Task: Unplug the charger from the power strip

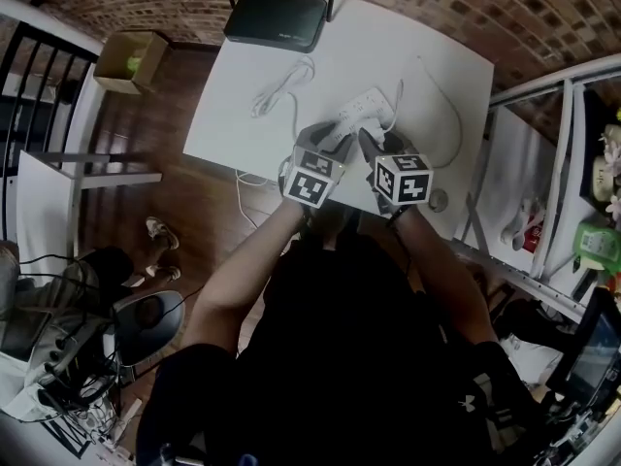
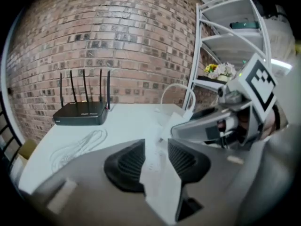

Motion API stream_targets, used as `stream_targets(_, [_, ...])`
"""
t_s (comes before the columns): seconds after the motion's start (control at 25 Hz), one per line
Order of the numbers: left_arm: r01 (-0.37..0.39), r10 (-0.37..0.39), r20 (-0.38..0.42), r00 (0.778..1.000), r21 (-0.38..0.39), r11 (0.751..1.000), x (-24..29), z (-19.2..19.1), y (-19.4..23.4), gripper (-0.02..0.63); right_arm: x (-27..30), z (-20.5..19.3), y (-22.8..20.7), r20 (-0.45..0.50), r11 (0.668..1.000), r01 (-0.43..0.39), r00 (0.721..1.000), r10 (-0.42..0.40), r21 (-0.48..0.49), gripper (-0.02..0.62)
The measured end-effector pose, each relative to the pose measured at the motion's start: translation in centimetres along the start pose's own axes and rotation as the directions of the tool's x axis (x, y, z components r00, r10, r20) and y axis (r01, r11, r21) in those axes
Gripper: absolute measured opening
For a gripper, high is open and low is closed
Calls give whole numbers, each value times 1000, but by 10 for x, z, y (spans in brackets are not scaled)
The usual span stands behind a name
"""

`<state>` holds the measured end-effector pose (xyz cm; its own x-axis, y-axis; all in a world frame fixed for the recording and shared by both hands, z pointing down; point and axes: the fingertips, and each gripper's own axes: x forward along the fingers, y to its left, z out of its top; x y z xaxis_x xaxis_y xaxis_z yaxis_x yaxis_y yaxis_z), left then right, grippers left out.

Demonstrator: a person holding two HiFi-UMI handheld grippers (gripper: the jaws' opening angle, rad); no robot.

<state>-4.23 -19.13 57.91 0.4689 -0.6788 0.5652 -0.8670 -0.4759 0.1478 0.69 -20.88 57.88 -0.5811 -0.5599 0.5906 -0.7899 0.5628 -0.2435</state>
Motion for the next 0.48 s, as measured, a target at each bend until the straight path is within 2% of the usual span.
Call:
stream_targets(0.2, [51, -44, 79, 996, -82, 995, -25, 21, -17, 152, -21, 9, -7, 54, 984, -71, 997, 63, 162, 144])
stream_targets(0.48, [95, -73, 128, 989, -175, 980, -51, 33, -32, 144, -52, 11, -35, 127, 939, -106, 990, 68, 327, 144])
